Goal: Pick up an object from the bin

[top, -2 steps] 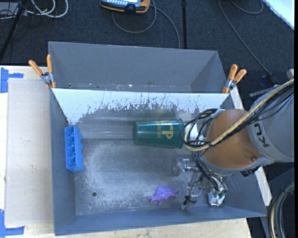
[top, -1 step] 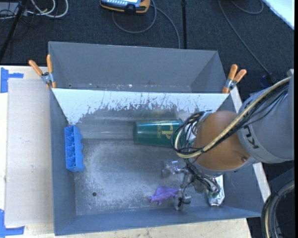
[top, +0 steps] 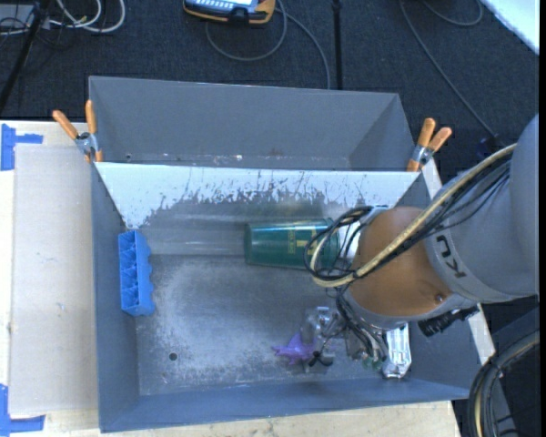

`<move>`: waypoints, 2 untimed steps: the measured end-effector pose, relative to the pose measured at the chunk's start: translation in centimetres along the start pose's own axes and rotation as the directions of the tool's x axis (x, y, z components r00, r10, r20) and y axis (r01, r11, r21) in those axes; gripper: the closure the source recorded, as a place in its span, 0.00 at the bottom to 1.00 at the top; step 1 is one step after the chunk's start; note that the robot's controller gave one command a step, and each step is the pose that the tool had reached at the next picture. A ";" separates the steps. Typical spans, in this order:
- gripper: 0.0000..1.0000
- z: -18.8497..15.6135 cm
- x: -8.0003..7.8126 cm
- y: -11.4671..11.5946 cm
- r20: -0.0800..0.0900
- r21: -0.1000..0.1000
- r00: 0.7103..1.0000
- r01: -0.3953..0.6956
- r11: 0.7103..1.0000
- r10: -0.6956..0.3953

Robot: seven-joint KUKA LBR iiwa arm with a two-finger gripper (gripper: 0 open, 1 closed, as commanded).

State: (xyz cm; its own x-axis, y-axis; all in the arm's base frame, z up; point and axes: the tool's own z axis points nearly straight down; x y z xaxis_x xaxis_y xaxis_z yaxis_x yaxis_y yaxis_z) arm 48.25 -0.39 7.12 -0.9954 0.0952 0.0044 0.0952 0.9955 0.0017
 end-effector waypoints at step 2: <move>1.00 -4.1 0.5 -0.4 -0.009 0.002 0.998 -0.055 0.998 0.055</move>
Offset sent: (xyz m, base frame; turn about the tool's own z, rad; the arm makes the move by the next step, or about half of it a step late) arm -0.0055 -0.0021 0.1261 0.0443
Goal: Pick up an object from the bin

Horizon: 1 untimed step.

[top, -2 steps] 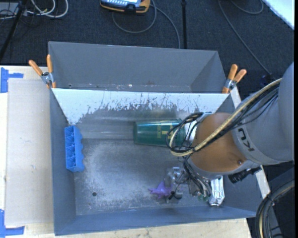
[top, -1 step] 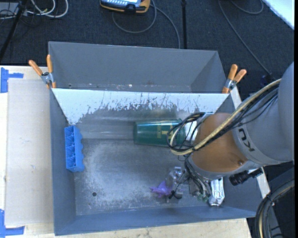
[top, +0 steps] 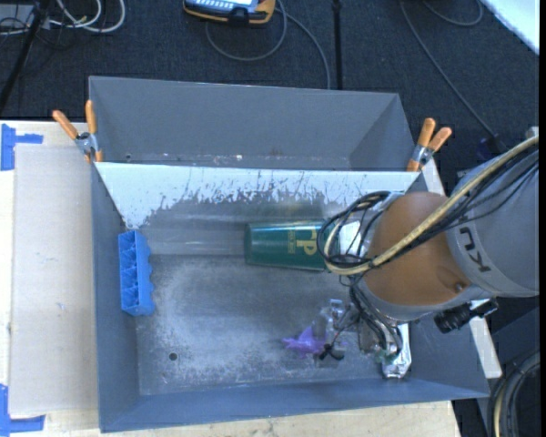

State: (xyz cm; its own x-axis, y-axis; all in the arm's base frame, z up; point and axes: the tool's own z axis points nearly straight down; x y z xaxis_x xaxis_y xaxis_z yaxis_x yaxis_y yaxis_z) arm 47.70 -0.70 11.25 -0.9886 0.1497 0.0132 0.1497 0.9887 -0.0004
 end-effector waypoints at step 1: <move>0.00 -3.3 0.2 -3.5 0.009 0.000 1.000 -0.010 1.000 0.010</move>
Offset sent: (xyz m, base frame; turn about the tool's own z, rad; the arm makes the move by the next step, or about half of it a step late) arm 0.0000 0.0000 0.0000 0.0000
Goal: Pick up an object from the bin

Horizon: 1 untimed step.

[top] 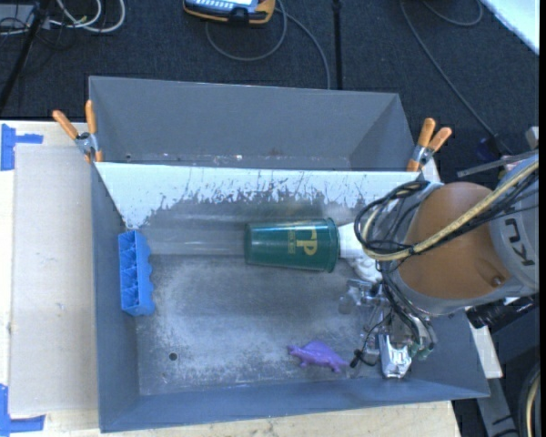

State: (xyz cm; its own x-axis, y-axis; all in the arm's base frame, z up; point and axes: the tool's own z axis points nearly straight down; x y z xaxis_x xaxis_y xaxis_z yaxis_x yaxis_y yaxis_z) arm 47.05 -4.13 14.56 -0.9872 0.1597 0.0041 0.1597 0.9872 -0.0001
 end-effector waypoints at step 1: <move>0.00 0.1 0.0 0.1 -0.001 -0.001 1.000 0.003 1.000 -0.003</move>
Offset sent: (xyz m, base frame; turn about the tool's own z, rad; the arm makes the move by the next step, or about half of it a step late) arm 0.0223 0.0486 -0.0756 -0.3329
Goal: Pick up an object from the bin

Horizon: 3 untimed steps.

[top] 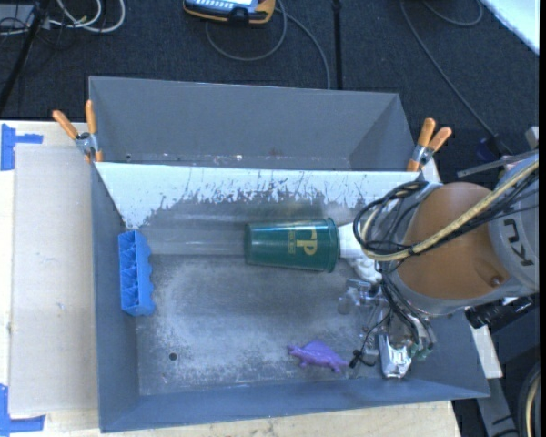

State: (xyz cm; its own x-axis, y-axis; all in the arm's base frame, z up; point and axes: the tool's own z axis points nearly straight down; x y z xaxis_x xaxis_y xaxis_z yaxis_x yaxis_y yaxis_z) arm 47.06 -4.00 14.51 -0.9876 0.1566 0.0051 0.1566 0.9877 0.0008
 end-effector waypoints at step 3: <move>0.00 7.1 -0.7 2.2 0.018 0.005 0.917 0.398 0.918 -0.398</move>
Offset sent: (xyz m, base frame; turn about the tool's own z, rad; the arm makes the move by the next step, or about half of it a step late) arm 0.0028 0.0253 -0.0751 -0.4282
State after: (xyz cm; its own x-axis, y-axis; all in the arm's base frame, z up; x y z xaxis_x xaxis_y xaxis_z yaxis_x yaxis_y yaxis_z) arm 48.02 -1.91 7.42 -0.9684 -0.2491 -0.0134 -0.2490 0.9685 -0.0024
